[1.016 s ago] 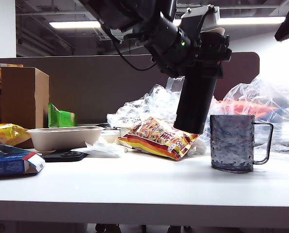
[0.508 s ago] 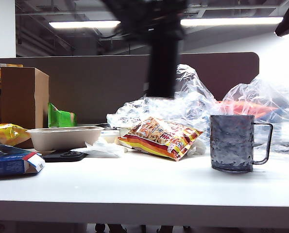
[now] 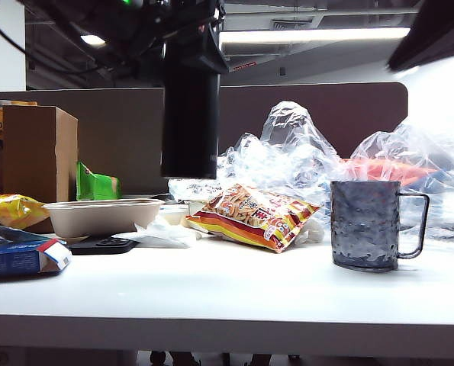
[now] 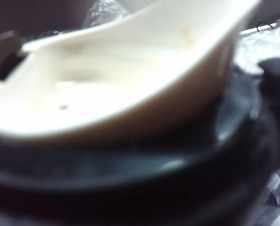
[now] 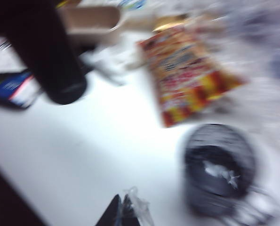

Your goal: Pick up the black thermos, pour some water into the cup, then place the black thermos back on the table.

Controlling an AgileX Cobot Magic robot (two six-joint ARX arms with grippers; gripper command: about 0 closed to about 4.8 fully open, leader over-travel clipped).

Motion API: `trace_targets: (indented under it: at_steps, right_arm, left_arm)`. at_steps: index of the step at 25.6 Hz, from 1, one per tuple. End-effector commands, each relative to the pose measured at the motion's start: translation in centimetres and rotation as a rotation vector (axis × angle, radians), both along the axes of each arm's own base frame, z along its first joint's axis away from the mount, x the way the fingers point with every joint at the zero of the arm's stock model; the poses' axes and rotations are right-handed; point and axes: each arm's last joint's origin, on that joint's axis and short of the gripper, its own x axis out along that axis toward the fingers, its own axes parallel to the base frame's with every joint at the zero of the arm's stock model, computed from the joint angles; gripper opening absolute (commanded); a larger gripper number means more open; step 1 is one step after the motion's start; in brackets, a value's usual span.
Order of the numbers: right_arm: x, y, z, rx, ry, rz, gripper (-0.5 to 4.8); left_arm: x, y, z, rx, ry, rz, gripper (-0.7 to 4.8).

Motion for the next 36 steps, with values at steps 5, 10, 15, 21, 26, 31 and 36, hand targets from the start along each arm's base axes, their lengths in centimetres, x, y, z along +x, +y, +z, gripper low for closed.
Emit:
trace_targets:
  at_steps: [5, 10, 15, 21, 26, 31, 36]
  right_arm:
    - [1.0, 4.2, -0.7, 0.001, -0.051, 0.132, -0.02]
    - [1.2, 5.9, -1.6, -0.025, -0.030, 0.166, -0.02]
    - [1.2, 6.6, -2.0, -0.027, -0.025, 0.190, -0.02]
    - [1.3, 6.7, -1.9, -0.017, -0.035, 0.189, -0.02]
    - [1.3, 6.8, -1.9, -0.017, -0.035, 0.191, -0.02]
    - [1.2, 6.8, -2.0, -0.020, -0.031, 0.192, -0.02]
    - [1.2, 6.8, -2.0, -0.022, -0.030, 0.192, -0.02]
  left_arm:
    - [-0.8, 2.3, -3.1, -0.099, -0.121, 0.049, -0.05]
    - [-0.6, 4.1, -4.8, -0.097, -0.102, 0.104, -0.05]
    - [0.0, 4.3, -5.8, -0.090, -0.089, 0.111, -0.05]
    - [1.0, 3.7, -7.9, -0.109, -0.067, 0.097, -0.05]
    - [1.6, 3.4, -9.4, -0.110, -0.047, 0.096, -0.05]
    - [1.7, 3.2, -10.5, -0.096, -0.014, 0.054, -0.05]
    - [1.7, 3.1, -11.0, -0.114, 0.056, 0.044, -0.05]
